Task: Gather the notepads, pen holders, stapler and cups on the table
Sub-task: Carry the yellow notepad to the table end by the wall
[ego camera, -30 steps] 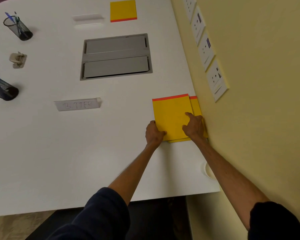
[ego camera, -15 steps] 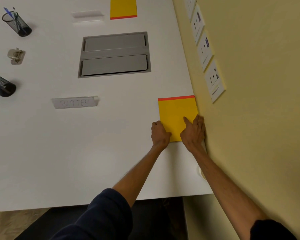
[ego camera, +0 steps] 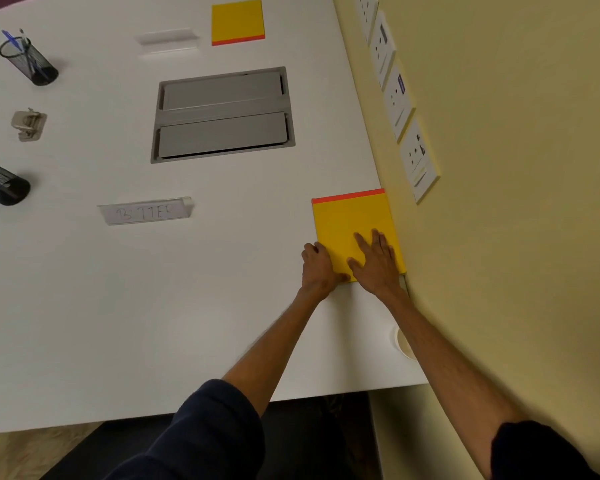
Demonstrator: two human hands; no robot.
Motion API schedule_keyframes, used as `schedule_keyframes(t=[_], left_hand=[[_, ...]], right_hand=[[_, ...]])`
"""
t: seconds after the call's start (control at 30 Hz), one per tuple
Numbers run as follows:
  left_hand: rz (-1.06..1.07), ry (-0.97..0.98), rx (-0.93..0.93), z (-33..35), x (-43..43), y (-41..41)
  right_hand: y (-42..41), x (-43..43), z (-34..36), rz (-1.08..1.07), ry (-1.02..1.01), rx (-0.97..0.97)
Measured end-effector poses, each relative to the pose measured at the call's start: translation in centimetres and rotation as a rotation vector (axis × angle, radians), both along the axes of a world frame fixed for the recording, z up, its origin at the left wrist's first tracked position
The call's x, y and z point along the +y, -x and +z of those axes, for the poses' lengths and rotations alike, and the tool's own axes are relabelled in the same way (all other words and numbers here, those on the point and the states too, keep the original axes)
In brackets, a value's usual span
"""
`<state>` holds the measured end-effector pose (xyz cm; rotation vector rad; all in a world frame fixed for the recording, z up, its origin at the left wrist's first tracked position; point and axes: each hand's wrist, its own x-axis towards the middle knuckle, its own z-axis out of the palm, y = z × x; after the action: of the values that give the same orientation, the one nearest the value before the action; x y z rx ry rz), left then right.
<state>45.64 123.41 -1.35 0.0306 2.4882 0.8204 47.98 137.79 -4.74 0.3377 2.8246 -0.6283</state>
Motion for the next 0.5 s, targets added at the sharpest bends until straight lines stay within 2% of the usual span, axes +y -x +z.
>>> schedule_keyframes(t=[0.13,0.33,0.5], left_hand=[[0.0,-0.025,-0.023,0.1,-0.3,0.1],[0.06,-0.055,0.059,-0.4,-0.5,-1.4],[-0.044,-0.006,-0.018,1.8,-2.6,-0.6]], right_hand=[[0.0,0.2,0.3,-0.005,0.033,-0.029],[0.5,0.6,0.7,0.035,0.039,-0.068],[1.0,0.8,2.6,0.053,-0.017,-0.182]])
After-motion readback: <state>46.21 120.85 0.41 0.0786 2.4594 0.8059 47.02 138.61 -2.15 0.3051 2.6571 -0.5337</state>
